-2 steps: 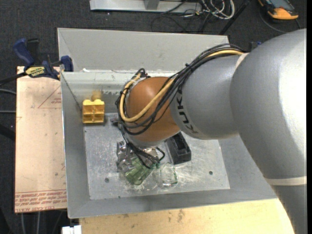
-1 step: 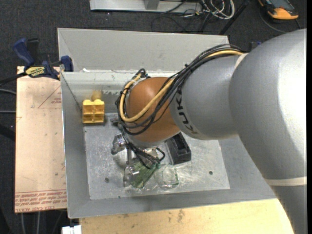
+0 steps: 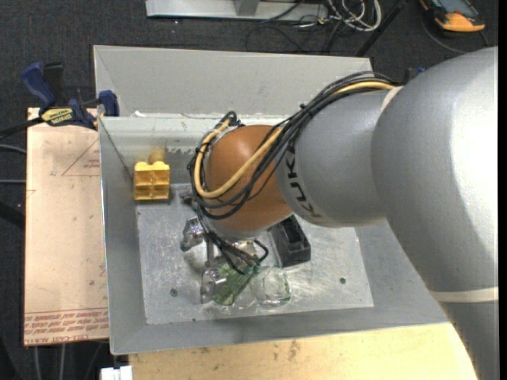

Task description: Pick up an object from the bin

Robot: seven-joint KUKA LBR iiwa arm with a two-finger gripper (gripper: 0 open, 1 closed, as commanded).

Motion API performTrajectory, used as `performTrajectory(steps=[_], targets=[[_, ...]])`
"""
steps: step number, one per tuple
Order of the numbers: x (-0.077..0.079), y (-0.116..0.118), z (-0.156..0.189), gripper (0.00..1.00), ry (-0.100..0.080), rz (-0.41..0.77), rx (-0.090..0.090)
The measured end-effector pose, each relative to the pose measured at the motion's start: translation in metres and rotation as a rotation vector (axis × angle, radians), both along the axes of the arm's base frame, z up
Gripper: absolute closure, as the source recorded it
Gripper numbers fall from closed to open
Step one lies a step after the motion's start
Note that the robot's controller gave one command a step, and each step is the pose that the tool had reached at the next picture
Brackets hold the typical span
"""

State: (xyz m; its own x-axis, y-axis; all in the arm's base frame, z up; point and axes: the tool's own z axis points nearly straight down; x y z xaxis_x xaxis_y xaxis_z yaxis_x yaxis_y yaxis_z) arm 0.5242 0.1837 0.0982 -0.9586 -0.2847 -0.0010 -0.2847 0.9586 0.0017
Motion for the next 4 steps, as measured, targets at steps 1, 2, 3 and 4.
performTrajectory(steps=[1, 2, 3, 4], targets=[[-0.018, -0.043, 0.002, 0.00, 0.002, -0.002, 0.000], [-0.010, -0.068, -0.018, 0.00, 0.001, -0.026, -0.001], [-0.008, -0.083, -0.019, 0.00, -0.001, 0.123, 0.001], [-0.002, -0.144, 0.018, 1.00, -0.005, 0.007, 0.001]])
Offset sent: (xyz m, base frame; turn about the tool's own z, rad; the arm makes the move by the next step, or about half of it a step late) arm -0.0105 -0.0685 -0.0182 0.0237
